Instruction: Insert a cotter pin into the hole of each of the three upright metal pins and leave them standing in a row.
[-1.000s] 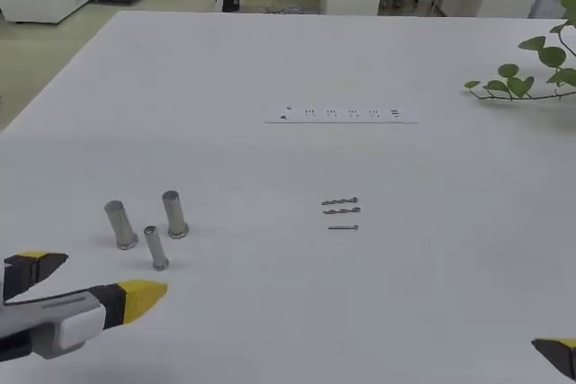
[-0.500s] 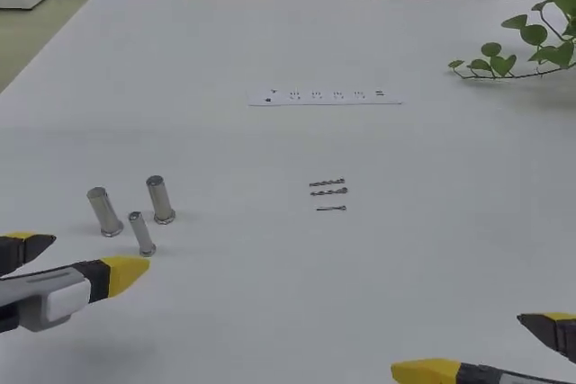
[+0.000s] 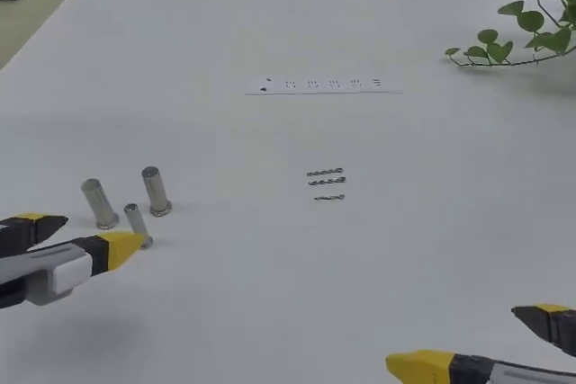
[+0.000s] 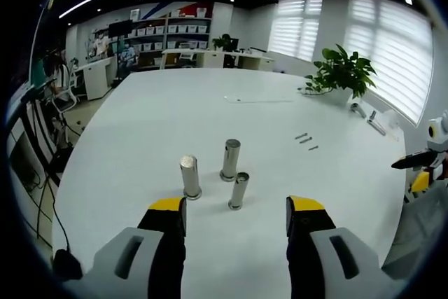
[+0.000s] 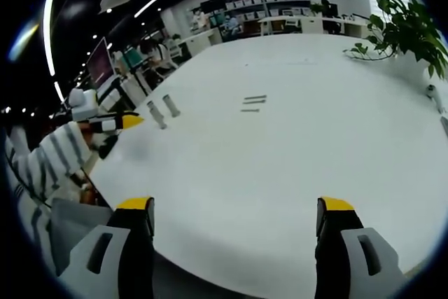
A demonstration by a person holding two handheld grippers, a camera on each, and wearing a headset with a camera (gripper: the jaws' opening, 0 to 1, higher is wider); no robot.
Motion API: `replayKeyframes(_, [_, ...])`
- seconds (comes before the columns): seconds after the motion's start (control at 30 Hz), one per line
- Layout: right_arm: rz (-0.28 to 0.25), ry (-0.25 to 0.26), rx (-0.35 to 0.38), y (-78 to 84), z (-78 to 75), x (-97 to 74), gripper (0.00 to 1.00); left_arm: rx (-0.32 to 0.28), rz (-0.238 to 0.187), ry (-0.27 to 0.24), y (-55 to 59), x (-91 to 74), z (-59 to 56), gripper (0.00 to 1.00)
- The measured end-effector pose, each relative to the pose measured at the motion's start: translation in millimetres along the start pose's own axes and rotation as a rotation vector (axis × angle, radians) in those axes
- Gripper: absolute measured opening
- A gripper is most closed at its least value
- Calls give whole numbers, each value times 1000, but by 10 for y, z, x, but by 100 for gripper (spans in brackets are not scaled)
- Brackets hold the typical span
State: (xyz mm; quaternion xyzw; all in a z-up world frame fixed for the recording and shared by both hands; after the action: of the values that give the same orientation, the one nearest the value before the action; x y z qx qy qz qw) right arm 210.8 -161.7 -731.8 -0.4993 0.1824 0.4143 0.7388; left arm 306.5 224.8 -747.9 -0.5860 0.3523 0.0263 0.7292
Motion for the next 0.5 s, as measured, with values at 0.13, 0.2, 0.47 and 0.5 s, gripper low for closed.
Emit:
replayKeyframes(0.13, [5, 0, 1, 6, 12, 13, 97, 9, 7, 13, 1, 90, 0, 49])
replayKeyframes(0.2, [8, -1, 3, 8, 14, 18, 97, 5, 14, 8, 3, 139, 2, 48])
replayKeyframes(0.47, [23, 10, 7, 25, -6, 40, 96, 22, 28, 27, 23, 304, 1, 38])
replayKeyframes(0.5, [28, 16, 0, 26, -9, 45, 95, 22, 31, 32, 27, 336, -3, 36])
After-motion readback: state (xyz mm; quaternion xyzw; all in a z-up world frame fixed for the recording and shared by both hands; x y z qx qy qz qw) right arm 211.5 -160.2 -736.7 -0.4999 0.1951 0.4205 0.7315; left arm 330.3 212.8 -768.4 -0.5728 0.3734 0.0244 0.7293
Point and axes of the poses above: the centre of the closed fingertips' face, and the gripper's own axes: x roughly forward along the fingers, z roughly to its left, y roughly out of its underside, the point moved 10 cm from there along -x, roughly backward along the fingers, and after that the axes turned 15 degrees about x, right-handed, at the moved point
